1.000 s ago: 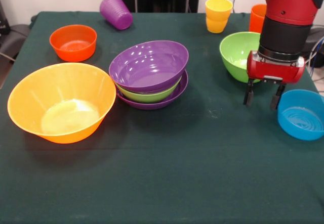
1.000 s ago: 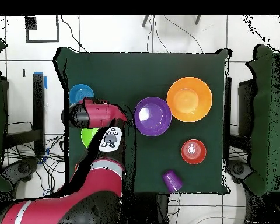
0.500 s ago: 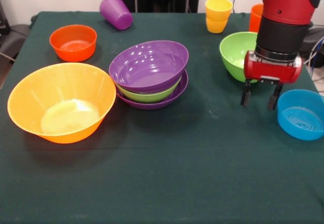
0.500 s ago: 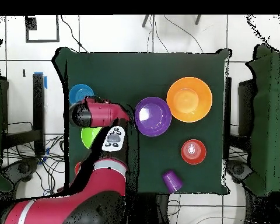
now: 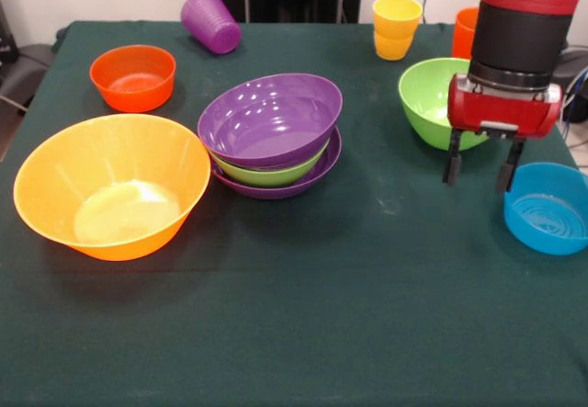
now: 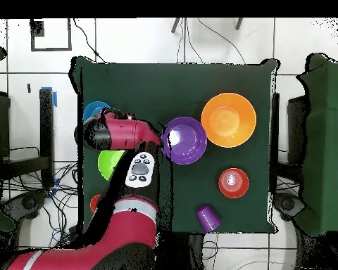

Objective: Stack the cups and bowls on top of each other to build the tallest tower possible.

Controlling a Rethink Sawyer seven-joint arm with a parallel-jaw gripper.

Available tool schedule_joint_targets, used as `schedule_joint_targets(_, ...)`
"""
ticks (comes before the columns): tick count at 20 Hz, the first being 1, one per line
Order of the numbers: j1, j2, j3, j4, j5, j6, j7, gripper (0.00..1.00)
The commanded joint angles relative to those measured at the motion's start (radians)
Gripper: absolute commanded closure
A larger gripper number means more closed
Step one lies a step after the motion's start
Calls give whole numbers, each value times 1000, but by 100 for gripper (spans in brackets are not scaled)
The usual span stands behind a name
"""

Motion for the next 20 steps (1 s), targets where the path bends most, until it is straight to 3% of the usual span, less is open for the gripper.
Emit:
schedule_joint_targets(1,-2,-27,108,37,-25,160,49,0)
schedule_joint_targets(11,9,-19,108,13,-24,170,60,0)
schedule_joint_targets(20,33,20,100,13,-16,101,102,0)
